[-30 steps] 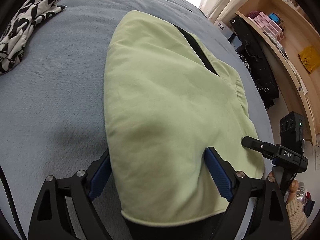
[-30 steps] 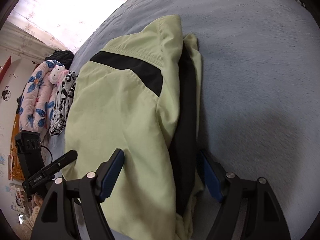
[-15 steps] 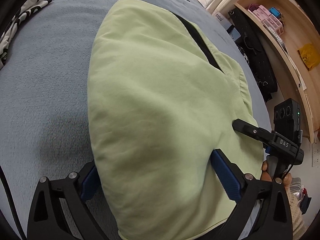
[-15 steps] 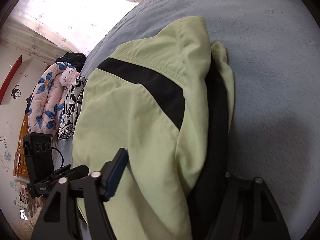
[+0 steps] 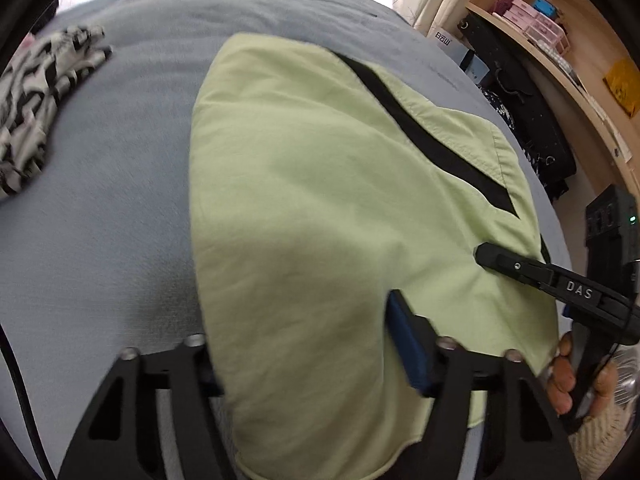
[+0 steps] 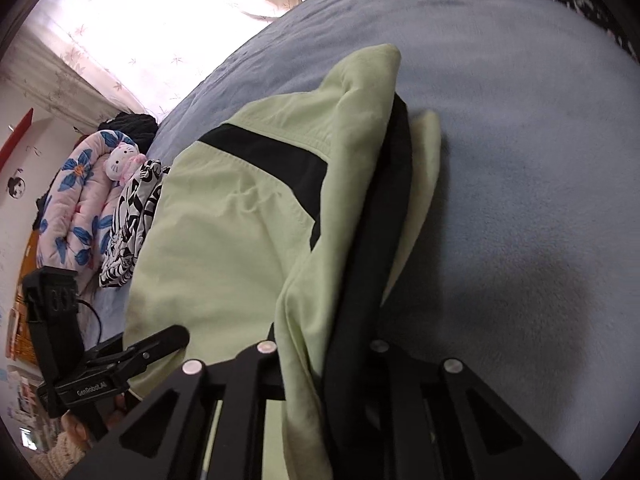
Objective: Fold large clothes
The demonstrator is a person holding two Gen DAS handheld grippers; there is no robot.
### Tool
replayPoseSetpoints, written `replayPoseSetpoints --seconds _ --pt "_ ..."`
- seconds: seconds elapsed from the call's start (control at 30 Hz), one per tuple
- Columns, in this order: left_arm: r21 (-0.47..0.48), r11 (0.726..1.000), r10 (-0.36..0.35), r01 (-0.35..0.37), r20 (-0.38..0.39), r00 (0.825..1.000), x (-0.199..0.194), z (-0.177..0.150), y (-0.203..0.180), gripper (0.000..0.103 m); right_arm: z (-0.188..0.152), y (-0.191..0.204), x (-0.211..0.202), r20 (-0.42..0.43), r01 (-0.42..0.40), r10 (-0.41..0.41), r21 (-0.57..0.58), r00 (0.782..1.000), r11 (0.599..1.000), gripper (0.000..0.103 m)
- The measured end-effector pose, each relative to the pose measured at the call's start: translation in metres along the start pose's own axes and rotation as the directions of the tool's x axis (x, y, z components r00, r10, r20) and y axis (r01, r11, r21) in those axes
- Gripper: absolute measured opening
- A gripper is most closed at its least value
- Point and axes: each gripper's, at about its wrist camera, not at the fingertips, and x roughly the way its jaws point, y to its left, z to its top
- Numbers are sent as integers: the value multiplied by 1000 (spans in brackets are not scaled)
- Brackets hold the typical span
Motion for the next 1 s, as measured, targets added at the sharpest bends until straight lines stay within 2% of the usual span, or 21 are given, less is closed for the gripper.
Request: replayPoseSetpoints --seconds 0.03,0.13,0.27,0.53,0.67,0.87,1.0 --pt "9 1000 9 -9 7 1000 -5 0 -4 48 -2 9 -5 10 11 -11 -16 1000 1000 11" --pt "13 1000 14 -14 7 1000 -19 -3 -8 43 -10 26 -15 30 44 -42 -51 999 998 10" --pt "23 999 29 -29 1 1000 -37 -15 -9 41 -25 44 -26 30 53 -51 -54 998 997 9" --pt "48 996 73 -73 12 997 -86 -54 4 40 -77 86 -42 16 44 -44 -42 999 998 9" --pt "40 995 88 -89 16 996 -123 -82 29 39 -97 116 -48 8 8 -7 -40 1000 999 9" --pt "27 992 125 -126 50 991 -177 -109 69 38 -121 175 -46 -7 -20 20 -102 1000 995 9" --pt "7 988 153 -154 77 985 -207 -116 95 38 -129 218 -40 -15 -43 41 -146 999 988 9"
